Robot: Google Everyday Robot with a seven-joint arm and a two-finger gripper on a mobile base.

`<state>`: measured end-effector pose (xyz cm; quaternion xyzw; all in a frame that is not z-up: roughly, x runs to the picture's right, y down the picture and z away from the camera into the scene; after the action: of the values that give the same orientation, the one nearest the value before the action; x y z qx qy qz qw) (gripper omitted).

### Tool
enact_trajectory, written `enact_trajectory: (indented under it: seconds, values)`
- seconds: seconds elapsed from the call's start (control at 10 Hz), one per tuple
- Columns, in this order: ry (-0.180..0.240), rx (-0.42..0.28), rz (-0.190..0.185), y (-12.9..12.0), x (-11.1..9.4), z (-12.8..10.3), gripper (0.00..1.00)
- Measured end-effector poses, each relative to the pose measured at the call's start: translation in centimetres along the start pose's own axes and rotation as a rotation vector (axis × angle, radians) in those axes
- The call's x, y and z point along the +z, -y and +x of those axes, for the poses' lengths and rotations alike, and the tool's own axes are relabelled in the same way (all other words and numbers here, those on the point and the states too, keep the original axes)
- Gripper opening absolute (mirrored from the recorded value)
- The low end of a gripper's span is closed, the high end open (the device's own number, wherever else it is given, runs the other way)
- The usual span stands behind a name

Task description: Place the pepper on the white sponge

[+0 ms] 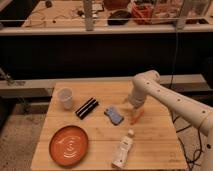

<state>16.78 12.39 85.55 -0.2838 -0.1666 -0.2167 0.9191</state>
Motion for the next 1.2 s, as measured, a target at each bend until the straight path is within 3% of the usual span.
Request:
enact_trajectory:
  seconds: [1.2]
  values:
    - [0.041, 0.140, 0.041, -2.0, 1.8, 1.7, 0.80]
